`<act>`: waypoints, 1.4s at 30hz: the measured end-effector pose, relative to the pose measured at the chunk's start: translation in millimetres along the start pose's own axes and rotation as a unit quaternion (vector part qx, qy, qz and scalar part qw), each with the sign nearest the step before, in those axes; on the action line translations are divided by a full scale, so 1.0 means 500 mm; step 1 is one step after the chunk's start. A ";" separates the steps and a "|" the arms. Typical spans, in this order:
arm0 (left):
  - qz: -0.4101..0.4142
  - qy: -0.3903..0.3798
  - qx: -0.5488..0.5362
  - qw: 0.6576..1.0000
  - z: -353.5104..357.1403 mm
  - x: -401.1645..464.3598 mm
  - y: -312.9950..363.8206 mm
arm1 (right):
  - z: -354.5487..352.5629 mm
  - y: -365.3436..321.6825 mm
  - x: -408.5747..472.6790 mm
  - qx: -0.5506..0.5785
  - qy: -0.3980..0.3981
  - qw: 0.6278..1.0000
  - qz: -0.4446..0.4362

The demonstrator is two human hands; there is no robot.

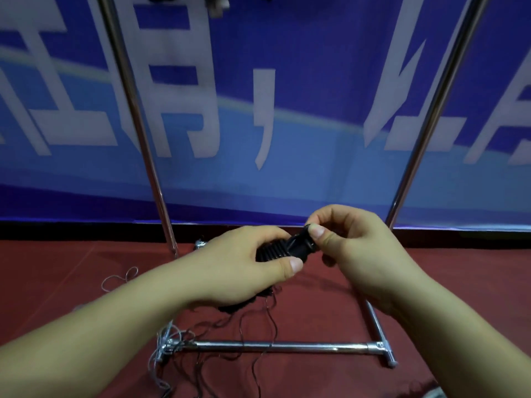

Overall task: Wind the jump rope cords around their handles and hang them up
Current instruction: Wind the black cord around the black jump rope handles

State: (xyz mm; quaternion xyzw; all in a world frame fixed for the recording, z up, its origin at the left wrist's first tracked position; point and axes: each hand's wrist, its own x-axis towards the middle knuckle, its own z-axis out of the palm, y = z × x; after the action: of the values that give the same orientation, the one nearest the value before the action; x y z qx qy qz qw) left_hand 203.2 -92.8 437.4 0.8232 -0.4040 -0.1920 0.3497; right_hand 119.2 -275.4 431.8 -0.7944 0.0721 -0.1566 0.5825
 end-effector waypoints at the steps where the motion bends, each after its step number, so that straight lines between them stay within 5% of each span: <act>1: 0.003 -0.006 0.008 1.000 -0.007 0.004 0.010 | -0.004 -0.005 0.005 -0.003 0.015 1.000 0.003; 5: 0.033 0.017 0.024 0.999 -0.086 0.035 0.082 | -0.044 -0.093 0.052 0.002 0.067 0.998 -0.005; 10: 0.077 0.137 0.001 0.988 -0.183 0.074 0.192 | -0.101 -0.235 0.118 0.010 0.116 0.991 -0.070; 24: 0.110 0.400 0.102 0.904 -0.270 0.096 0.303 | -0.142 -0.456 0.217 -0.004 0.184 0.975 -0.127; 42: 0.078 0.439 -0.003 0.895 -0.340 0.217 0.403 | -0.218 -0.605 0.318 -0.090 0.204 0.969 -0.111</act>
State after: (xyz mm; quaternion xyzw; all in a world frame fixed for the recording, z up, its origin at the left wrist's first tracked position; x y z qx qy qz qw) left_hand 262.9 -194.7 697.0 0.7886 -0.2723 0.2155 0.5075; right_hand 211.9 -327.1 774.3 -0.7976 0.1147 -0.3719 0.4609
